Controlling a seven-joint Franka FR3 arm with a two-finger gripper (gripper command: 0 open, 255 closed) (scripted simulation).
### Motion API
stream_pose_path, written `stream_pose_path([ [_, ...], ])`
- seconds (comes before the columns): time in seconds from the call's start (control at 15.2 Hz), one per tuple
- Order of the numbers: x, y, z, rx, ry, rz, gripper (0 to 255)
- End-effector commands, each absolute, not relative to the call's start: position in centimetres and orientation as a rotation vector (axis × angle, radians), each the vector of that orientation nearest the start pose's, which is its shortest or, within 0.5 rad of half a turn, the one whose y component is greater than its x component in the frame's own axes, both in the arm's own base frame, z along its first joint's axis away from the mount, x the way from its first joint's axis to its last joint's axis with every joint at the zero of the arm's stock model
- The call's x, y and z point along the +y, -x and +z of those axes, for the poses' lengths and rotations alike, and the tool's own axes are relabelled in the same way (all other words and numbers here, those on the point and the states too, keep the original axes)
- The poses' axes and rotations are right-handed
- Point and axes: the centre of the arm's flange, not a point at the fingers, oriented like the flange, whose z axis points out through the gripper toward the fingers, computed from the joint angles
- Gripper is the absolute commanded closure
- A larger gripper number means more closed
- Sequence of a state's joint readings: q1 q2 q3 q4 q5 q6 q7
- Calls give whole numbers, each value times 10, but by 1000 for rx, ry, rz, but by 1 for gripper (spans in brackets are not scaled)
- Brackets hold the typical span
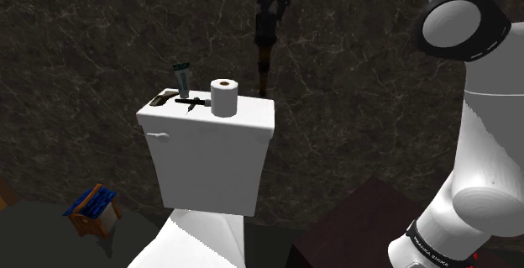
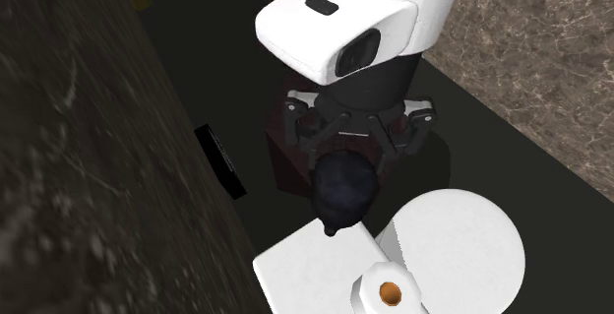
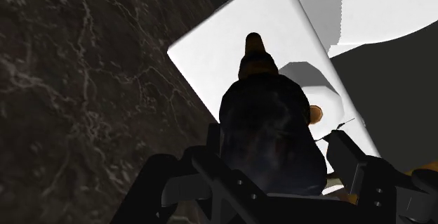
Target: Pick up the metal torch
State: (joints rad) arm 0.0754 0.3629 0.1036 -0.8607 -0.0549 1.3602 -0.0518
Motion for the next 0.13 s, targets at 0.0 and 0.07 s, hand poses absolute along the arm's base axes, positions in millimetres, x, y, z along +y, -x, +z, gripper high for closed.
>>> stream_pose_path([
  [0.0, 86, -617, 720, -323, 3125, -218, 255],
  [0.07, 86, -617, 720, -323, 3125, -218, 255],
])
